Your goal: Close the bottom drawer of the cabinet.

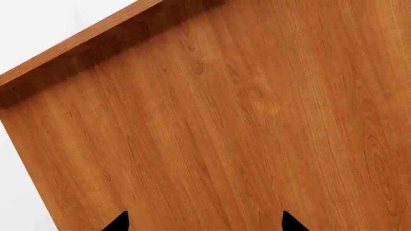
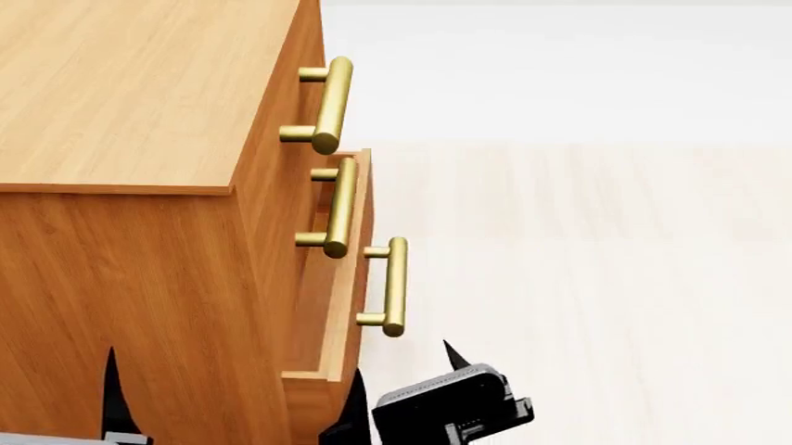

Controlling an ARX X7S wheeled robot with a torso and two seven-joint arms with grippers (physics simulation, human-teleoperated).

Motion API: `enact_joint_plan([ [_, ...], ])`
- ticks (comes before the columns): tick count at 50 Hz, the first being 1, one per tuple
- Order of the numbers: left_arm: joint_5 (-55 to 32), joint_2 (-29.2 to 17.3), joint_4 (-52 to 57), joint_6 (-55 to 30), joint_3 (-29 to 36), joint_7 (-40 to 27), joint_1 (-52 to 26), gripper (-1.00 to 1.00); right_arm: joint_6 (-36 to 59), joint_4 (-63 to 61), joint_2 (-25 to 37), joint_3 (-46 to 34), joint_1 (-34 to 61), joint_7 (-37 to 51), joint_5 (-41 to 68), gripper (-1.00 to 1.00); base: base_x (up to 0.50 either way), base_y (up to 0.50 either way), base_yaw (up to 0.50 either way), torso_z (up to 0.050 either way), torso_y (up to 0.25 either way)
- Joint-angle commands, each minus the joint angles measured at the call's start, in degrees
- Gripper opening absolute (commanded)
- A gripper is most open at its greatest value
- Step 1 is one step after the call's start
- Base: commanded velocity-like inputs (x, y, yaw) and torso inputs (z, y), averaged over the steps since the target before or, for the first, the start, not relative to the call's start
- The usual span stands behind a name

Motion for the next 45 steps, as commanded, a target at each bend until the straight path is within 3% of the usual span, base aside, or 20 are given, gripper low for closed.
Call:
enact_joint_plan([
  [1,-0.2,-0.1,0.5,-0.4,0.2,-0.1,0.1,1.00,-0.9,2.8,-1.2,-2.9,1.1,0.2,0.1,1.00,0.00,0.00,0.00,0.000,0.000],
  [45,-1.0,-0.8,0.1,0.2,0.8,-1.0,0.4,1.00,3.5,-0.4,-0.5,-13.0,4.4,-1.2,0.1,1.00,0.00,0.00,0.00,0.000,0.000],
])
